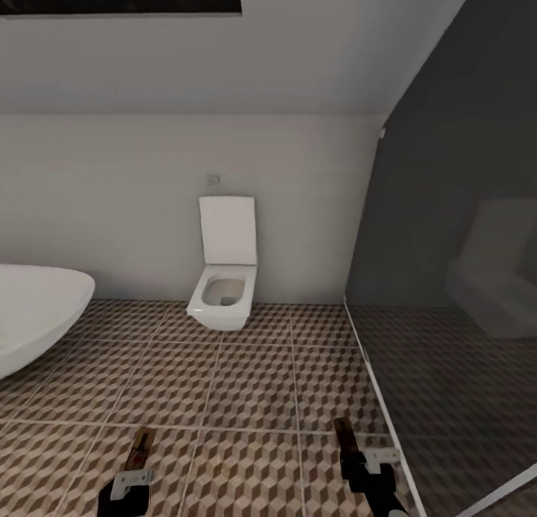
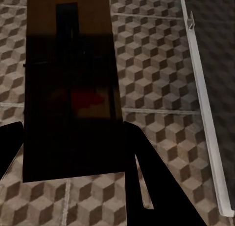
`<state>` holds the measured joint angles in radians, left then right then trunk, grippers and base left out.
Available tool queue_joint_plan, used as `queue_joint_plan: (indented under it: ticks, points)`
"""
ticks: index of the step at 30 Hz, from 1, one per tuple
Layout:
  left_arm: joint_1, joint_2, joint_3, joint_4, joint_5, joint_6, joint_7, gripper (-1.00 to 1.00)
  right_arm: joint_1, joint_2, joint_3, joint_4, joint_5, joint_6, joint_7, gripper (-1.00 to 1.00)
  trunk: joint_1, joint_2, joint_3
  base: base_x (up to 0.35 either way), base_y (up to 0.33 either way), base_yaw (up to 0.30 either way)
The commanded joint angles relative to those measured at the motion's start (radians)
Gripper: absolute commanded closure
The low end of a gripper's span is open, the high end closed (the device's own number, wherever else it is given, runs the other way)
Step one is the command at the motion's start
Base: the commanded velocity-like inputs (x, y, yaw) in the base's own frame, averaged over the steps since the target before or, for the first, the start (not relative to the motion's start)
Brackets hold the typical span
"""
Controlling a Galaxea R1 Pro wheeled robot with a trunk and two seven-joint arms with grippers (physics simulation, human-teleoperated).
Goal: Take the four mousetraps from the cabinet in the bathroom and place them on the bathroom floor. Make sure all four end up on the same floor surface, and ensure that at least two of them are either under or directly next to the same bathroom sink.
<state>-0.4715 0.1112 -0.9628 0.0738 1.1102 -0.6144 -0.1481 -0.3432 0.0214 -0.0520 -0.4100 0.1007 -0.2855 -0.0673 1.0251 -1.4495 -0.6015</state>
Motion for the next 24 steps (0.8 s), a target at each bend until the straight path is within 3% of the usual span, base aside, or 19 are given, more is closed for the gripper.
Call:
queue_joint_plan:
  ticks: [1,24]
  points:
    - [-0.001,-0.001,-0.005,0.003,0.007,-0.002,-0.003,1.0,0.0,0.001,-0.005,0.0,0.008,-0.003,-0.005,1.0,0.0,0.0,-0.001,0.0,0.0,0.288]
    - [-0.001,-0.001,-0.005,0.003,0.007,-0.002,-0.003,1.0,0.0,0.001,-0.005,0.0,0.008,-0.003,-0.005,1.0,0.0,0.0,-0.001,0.0,0.0,0.289]
